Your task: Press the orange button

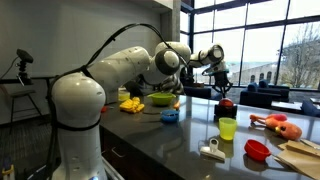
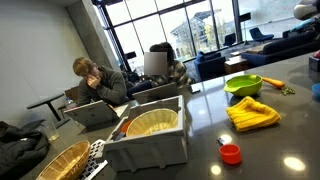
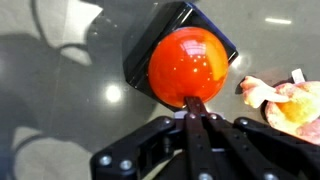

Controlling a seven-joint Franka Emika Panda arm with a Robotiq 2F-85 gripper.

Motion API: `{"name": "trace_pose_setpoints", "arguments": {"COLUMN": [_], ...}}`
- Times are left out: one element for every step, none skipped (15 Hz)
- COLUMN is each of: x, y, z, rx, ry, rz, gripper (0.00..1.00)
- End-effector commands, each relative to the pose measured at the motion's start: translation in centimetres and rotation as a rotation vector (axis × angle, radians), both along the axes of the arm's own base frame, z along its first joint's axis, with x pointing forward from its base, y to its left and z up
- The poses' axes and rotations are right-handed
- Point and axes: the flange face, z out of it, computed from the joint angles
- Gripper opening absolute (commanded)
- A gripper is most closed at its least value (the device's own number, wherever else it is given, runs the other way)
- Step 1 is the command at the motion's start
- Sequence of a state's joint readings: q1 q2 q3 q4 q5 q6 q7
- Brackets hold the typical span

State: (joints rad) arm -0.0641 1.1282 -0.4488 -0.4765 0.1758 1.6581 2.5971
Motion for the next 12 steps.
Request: {"name": "trace_pose_setpoints", "arguments": {"x": [-0.1, 0.0, 0.0, 0.0, 0.0, -0.1, -0.4, -0.4, -0.6, -0.6, -0.6, -0.7], "y": [0.1, 0.1, 0.1, 0.0, -0.1, -0.2, -0.4, -0.5, -0.6, -0.6, -0.5, -0.4], "z": [1.8, 1.7, 1.5, 1.2, 0.6, -0.3, -1.3, -2.4, -3.0, -3.2, -3.1, -3.2], "rx": [0.025, 0.024, 0.022, 0.019, 0.015, 0.010, 0.006, 0.002, 0.004, 0.000, 0.006, 0.008], "ry": [-0.034, -0.035, -0.034, -0.024, -0.015, 0.011, 0.040, 0.062, 0.081, 0.089, 0.090, 0.097], "rz": [-0.002, -0.001, -0.001, -0.002, -0.005, -0.009, -0.018, -0.022, -0.026, -0.027, -0.026, -0.028], "gripper": [0.00, 0.00, 0.00, 0.00, 0.00, 0.00, 0.00, 0.00, 0.00, 0.00, 0.00, 0.00]}}
